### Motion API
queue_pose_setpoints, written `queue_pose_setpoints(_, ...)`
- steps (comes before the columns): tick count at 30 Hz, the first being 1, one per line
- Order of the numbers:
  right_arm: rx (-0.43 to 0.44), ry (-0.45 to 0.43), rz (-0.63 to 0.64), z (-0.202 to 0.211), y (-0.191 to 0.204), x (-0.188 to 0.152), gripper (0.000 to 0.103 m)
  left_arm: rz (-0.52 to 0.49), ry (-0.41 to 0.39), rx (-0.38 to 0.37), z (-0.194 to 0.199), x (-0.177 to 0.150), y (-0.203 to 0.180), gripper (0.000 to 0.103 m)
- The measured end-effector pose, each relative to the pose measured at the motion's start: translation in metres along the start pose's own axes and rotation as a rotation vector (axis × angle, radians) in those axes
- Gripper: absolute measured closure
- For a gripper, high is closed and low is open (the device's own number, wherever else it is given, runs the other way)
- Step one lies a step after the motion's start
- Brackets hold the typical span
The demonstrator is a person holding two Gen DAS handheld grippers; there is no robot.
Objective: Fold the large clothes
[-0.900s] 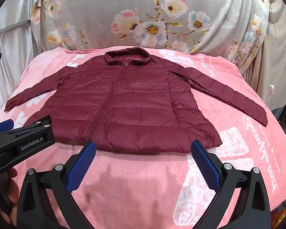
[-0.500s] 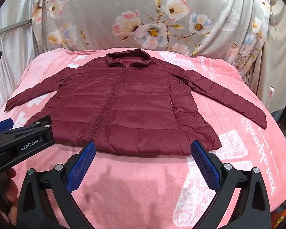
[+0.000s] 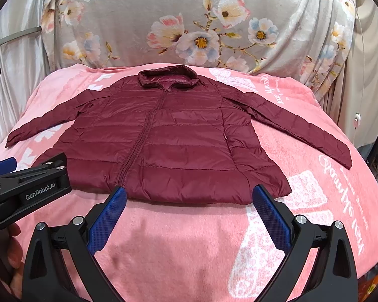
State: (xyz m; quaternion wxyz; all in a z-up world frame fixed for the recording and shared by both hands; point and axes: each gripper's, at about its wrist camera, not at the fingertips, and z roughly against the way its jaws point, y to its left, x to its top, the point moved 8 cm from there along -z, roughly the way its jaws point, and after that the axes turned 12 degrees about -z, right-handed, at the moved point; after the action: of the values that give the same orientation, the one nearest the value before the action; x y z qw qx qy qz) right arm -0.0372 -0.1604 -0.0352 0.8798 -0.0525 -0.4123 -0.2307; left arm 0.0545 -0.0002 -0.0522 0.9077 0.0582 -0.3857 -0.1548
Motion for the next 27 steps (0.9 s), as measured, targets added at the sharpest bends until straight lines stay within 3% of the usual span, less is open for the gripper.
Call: queue_pose_setpoints(27,-0.003,-0.002,-0.009,0.007,0.001,-0.001,0.005,-0.007,-0.001,-0.014,0.014,-0.006,-0.003,0.005)
